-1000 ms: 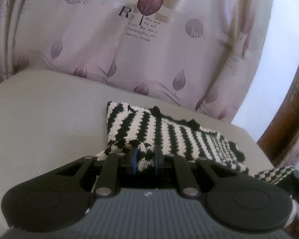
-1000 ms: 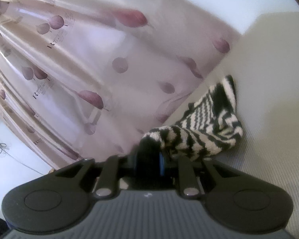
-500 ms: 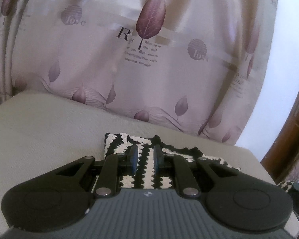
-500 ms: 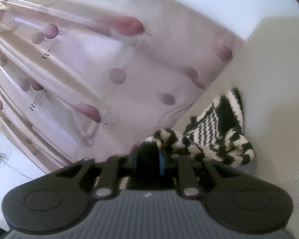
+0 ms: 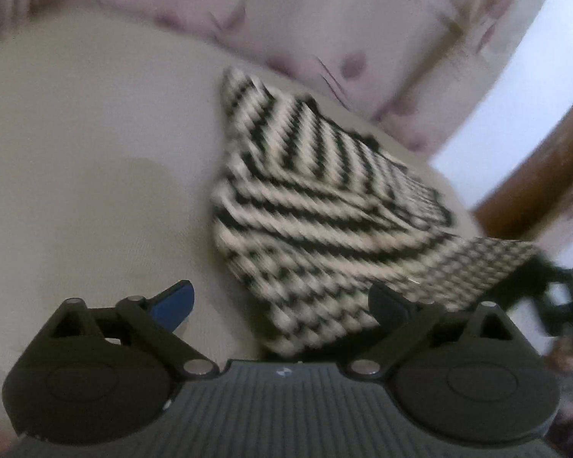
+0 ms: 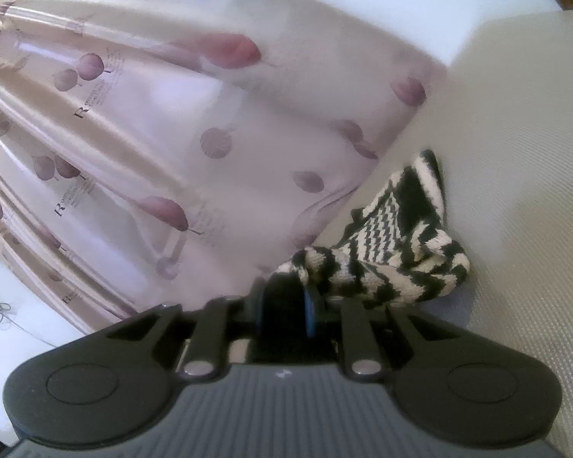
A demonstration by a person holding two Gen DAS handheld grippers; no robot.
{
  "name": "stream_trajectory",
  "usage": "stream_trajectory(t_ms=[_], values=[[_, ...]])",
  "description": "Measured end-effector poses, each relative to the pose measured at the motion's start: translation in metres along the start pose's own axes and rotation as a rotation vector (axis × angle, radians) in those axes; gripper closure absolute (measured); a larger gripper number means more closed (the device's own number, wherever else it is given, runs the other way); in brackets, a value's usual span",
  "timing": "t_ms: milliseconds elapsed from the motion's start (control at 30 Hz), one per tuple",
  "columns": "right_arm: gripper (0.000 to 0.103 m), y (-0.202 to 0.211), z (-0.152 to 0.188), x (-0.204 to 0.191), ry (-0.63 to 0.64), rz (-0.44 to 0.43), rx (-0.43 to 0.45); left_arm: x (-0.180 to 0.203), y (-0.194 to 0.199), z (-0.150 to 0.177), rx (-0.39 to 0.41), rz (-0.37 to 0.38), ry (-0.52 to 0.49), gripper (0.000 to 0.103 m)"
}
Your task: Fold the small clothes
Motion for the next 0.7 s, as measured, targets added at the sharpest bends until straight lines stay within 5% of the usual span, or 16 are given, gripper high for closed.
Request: stream_trajectory(t_ms=[100, 167, 200, 233, 267, 567, 700], values=[[0.083, 0.003, 0.002, -0.003, 0.004, 0.004, -0.002, -0.003, -0.023, 0.015, -0.065, 0.041, 0.016, 0.006], [0.083, 0.006, 0.004, -0.004, 0.011, 0.005, -0.001, 0.004, -0.028, 0.021, -0.040, 0.061, -0.026, 0.009], [0.083, 0.006, 0.004, -0.004, 0.012, 0.008, -0.001, 0.008, -0.031, 0.023, -0.038, 0.067, -0.053, 0.033], [0.083, 0.007, 0.005, -0.004, 0.010, 0.010, -0.001, 0.008, -0.033, 0.023, -0.042, 0.071, -0.048, 0.086], [0.083, 0.008, 0.005, -0.003, 0.007, 0.014, 0.001, 0.006, -0.037, 0.023, -0.063, 0.079, -0.023, 0.094], [0.086, 0.019, -0.011, -0.004, 0.001, -0.005, 0.055, 0.046, 0.016, -0.021, 0.193, 0.123, -0.129, 0.094], [0.084, 0.021, -0.011, -0.003, 0.060, 0.053, 0.059, 0.058, 0.020, -0.032, 0.215, 0.135, -0.152, 0.094]])
Point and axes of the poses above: each gripper's, at about its wrist camera, not at the fingertips, and y roughly against the way its jaws point, x to its right, z to its underside, the point moved 4 cm from there along -y, roughly the way its jaws point, and after that the axes turned 11 degrees about z, right-handed, at the moved point
